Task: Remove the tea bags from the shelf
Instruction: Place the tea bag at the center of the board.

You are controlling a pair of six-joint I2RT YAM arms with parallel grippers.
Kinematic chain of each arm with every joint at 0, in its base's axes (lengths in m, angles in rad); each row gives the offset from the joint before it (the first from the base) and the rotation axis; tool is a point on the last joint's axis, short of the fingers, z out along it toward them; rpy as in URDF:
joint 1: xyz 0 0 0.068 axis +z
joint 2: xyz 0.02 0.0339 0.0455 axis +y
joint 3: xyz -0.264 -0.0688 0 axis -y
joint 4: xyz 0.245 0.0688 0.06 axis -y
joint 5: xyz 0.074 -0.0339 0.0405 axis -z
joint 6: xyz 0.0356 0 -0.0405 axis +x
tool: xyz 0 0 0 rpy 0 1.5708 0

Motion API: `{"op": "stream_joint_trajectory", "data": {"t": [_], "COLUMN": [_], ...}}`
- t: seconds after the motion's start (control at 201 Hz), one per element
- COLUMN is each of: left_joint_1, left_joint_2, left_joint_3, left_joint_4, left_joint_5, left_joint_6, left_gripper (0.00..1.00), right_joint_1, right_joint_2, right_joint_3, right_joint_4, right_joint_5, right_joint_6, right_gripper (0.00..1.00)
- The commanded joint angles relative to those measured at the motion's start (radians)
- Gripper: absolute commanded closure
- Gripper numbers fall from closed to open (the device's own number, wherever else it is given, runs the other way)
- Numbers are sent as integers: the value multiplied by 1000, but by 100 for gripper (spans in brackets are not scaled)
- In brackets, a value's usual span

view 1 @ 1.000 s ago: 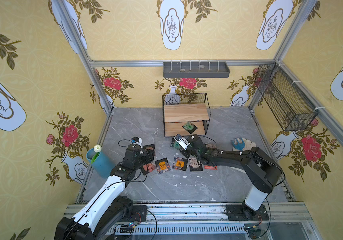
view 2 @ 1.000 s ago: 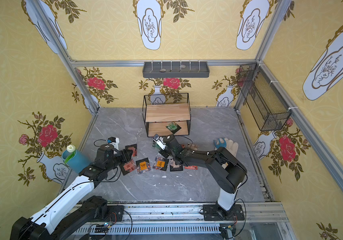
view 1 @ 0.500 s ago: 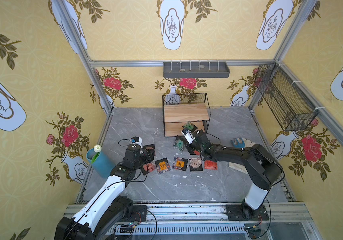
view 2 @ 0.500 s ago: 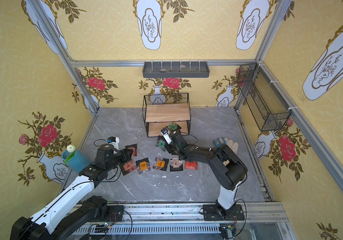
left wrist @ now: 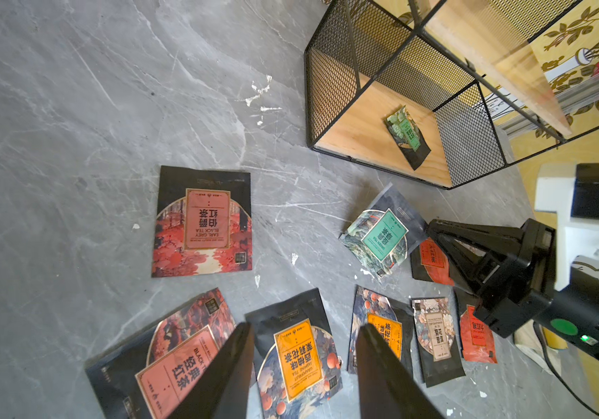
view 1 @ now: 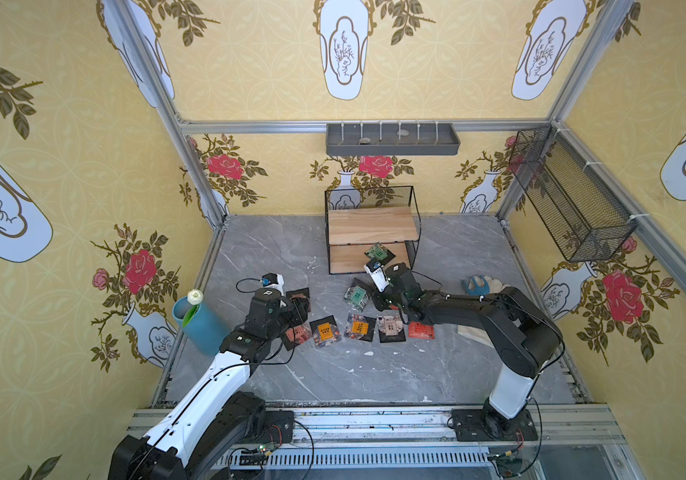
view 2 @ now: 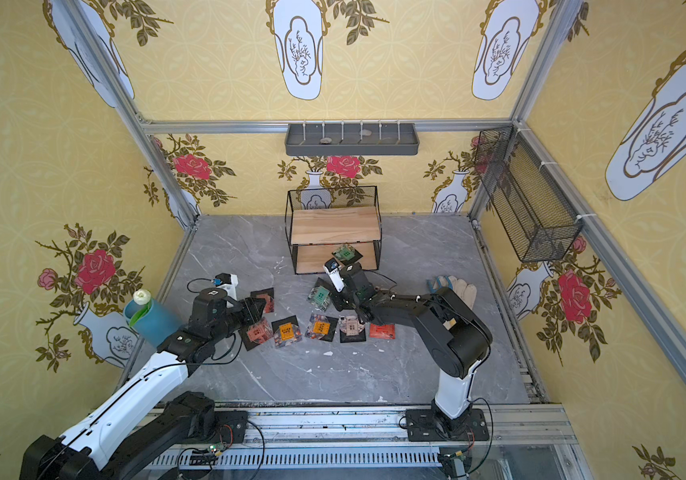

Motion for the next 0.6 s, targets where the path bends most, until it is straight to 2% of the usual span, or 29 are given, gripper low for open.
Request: {"op": "stream_joint_trajectory", "data": {"t": [0.0, 0.139, 0.279, 0.354, 0.598], "left_joint_1": [1, 0, 0, 1, -2], "left_joint_2": [3, 1, -2, 0, 20], "left_joint_3": [0, 0, -1, 0, 20], "left_joint_4": [12, 12, 6, 6, 4], "left_joint_5": [0, 2, 4, 9, 41], "left_joint_6": [-2, -3, -2, -1, 20], "left_gripper": [49, 49, 49, 48, 45], "right_joint_1": [-1, -12, -20, -20, -21], "right_joint_2": [12, 40, 42, 33, -23], "right_joint_3": [3, 23, 31, 35, 22], "right_joint_4": [50, 61, 78, 79, 68], "right_joint_5": [14, 29, 30, 28, 24], "right_joint_6": [19, 25, 31, 36, 40], "right_gripper": [100, 98, 88, 76, 67]}}
